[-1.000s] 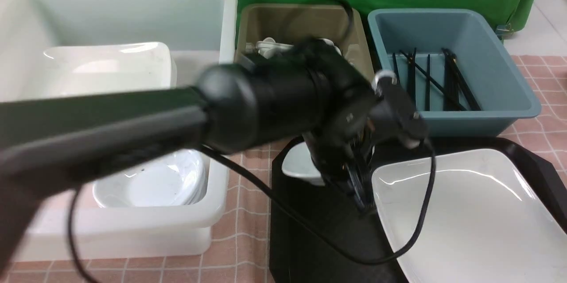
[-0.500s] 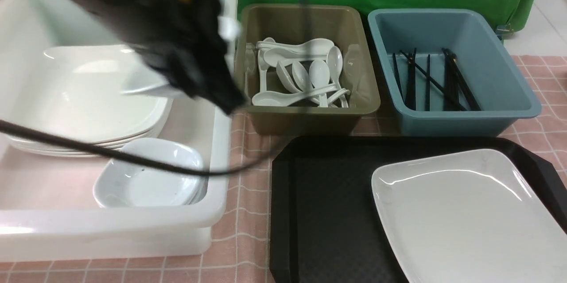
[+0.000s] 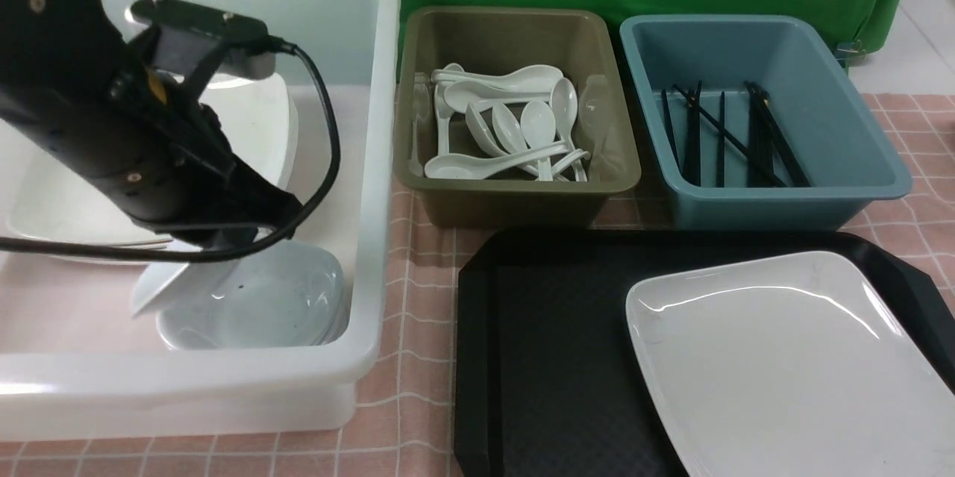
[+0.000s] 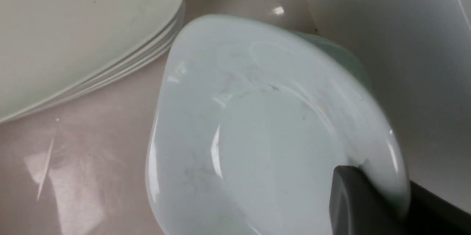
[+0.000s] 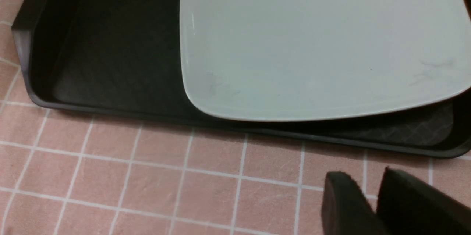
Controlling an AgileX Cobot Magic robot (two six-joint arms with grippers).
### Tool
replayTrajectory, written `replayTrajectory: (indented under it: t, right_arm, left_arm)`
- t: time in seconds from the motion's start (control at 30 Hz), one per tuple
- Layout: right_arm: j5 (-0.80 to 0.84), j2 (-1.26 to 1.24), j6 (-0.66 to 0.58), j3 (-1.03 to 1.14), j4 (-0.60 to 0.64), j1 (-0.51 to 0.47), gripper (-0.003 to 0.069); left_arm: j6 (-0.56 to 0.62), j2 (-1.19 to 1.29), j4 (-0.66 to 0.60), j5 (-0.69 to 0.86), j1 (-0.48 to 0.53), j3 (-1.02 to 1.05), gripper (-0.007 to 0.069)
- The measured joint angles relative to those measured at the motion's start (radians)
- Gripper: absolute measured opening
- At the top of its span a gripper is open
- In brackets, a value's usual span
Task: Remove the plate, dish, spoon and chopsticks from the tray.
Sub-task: Use the left arm to put the plate into the large storage box on the left, then use the right arm to grab a plate from the dinner plate
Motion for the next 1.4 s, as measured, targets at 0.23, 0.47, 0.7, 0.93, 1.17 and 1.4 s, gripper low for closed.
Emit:
replayTrajectory:
  t: [0.23, 0.47, 0.7, 0.93, 1.17, 1.4]
  right_arm:
    - [0.000, 0.000, 0.000, 0.000, 0.000, 0.000, 0.0217]
    - [0.000, 0.000, 0.000, 0.000, 0.000, 0.000, 0.0220]
    - [0.000, 0.000, 0.000, 0.000, 0.000, 0.000, 0.0225]
    - [0.000, 0.000, 0.000, 0.000, 0.000, 0.000, 0.0228]
    - [0.034, 0.064, -0.036, -0.015, 0.006, 0.000, 0.0036]
    - [0.124, 0.359, -0.041, -0.067, 0.006, 0.000, 0.0030]
  left_arm:
    - [0.000, 0.029, -0.013, -0.090, 0.000, 0.029, 0.0035]
    - [0.000, 0.077, -0.022, -0.096, 0.000, 0.029, 0.0166]
    - [0.000, 0.065, -0.032, -0.067, 0.000, -0.001, 0.0374]
    - [0.002, 0.022, -0.113, 0.057, 0.000, -0.110, 0.0447]
    - [0.201, -0.016, -0.338, 0.202, 0.000, -0.131, 0.0184]
    - [0.278, -0.062, -0.353, 0.239, 0.000, -0.132, 0.0002]
